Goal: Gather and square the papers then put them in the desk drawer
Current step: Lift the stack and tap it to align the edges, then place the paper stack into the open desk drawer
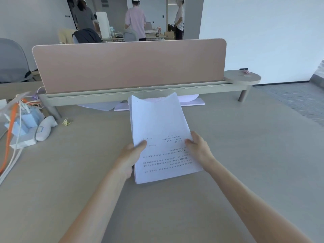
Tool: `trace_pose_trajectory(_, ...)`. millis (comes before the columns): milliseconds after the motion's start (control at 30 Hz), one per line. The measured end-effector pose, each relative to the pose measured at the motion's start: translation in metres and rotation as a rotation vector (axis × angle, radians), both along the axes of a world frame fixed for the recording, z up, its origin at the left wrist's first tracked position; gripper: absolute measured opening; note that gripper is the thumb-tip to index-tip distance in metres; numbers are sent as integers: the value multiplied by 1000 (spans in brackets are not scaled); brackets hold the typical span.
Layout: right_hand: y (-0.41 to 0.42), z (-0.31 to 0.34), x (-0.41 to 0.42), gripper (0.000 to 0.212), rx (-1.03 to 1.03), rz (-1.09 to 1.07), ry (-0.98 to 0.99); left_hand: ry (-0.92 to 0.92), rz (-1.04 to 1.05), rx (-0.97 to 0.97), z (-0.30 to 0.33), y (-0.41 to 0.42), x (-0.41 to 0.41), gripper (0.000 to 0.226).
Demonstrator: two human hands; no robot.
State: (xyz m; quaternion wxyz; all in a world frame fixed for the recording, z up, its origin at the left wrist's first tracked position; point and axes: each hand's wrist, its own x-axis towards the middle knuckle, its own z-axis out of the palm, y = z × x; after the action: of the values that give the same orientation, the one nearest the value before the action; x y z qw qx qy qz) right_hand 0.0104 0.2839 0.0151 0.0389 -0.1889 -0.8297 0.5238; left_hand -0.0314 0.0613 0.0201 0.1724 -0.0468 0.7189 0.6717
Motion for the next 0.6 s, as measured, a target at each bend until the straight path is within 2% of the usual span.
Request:
trace_pose_trajectory(233, 19, -8, 74, 26, -118, -66, -6, 13, 17, -5, -2, 17, 65, 17)
trace_pose_trajectory(367, 34, -12, 129, 30, -149, -143, -12, 17, -47, -25, -6, 34, 108, 36)
trace_pose_trajectory(600, 70, -4, 220, 29, -195, -257, -4, 76, -107, 33, 1, 73, 189, 25)
